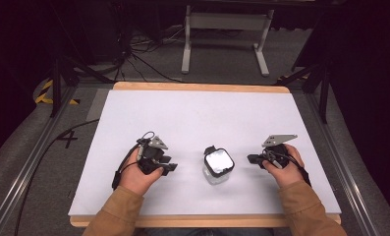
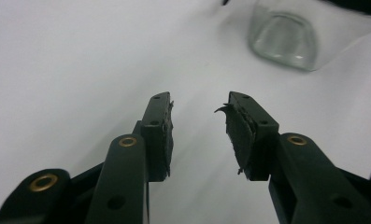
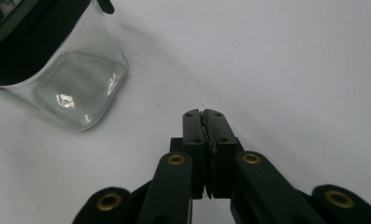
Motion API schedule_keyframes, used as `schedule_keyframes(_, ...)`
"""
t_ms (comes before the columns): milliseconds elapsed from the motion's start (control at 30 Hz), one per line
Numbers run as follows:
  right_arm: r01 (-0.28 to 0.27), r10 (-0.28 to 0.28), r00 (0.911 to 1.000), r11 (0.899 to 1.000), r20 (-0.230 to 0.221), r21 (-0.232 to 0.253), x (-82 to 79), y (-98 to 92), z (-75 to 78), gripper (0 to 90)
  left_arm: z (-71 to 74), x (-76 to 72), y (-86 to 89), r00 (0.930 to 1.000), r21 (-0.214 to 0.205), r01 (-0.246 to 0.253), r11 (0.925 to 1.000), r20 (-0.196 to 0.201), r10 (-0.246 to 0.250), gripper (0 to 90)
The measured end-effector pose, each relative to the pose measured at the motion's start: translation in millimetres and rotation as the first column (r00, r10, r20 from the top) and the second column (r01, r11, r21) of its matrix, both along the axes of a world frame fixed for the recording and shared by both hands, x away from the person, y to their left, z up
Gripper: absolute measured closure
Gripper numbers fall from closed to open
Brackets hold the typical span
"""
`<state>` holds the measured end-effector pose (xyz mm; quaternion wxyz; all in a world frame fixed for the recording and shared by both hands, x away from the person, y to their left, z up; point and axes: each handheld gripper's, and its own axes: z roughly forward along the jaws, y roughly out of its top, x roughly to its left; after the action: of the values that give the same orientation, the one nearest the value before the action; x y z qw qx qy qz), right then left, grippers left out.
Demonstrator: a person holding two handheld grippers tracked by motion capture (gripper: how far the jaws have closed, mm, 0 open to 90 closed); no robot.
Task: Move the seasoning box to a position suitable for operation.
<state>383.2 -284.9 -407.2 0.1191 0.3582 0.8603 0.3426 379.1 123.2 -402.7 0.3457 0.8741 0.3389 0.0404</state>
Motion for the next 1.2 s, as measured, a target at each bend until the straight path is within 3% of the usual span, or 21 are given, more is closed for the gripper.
schedule_keyframes(267, 0.008, -0.008, 1.0, 1.0, 0.0, 0.004, -0.4, -6.8, 1.7, 88.2, 0.4, 2.6, 5.8, 0.9998, 0.015, 0.018, 0.9997, 0.004, -0.018, 58.8)
schedule_keyframes(433, 0.01, -0.01, 0.9996, 1.0, 0.025, 0.001, -0.9, -3.8, 1.1, 88.3, 1.1, 1.5, 5.1, 0.9997, 0.015, 0.02, 0.9997, 0.014, -0.02, 57.3)
schedule_keyframes(533, 0.009, -0.01, 0.9996, 0.999, 0.027, 0.037, -1.3, 0.9, 0.0, 88.7, 1.9, 0.2, 4.1, 0.9996, 0.012, 0.024, 0.9996, 0.017, -0.024, 56.6)
schedule_keyframes(567, 0.0, -0.002, 0.9996, 0.999, 0.029, 0.05, -1.6, 4.0, -0.9, 88.7, 2.3, -0.2, 3.9, 0.9994, 0.016, 0.028, 0.9995, 0.021, -0.028, 56.4)
schedule_keyframes(700, -0.073, 0.071, 0.9965, 0.997, 0.045, 0.036, -4.5, 28.6, -6.0, 88.6, 1.8, -3.4, 0.4, 0.9985, 0.014, 0.04, 0.9991, 0.037, -0.041, 55.2)
schedule_keyframes(867, -0.123, 0.122, 0.9914, 0.992, 0.047, 0.027, -7.2, 47.8, -8.6, 88.3, 0.5, -5.7, -1.6, 0.9981, 0.005, 0.045, 0.999, 0.041, -0.045, 54.6)
schedule_keyframes(1100, -0.136, 0.136, 0.9899, 0.991, 0.041, 0.001, -13.4, 54.2, -8.1, 89.2, -1.2, -5.5, -3.6, 0.9982, 0.007, 0.051, 0.9987, 0.029, -0.051, 54.6)
schedule_keyframes(1200, -0.152, 0.152, 0.9883, 0.988, 0.015, -0.005, -15.4, 53.7, -9.4, 89.2, -1.7, -4.5, -4.4, 0.9981, -0.001, 0.051, 0.9987, 0.034, -0.051, 54.6)
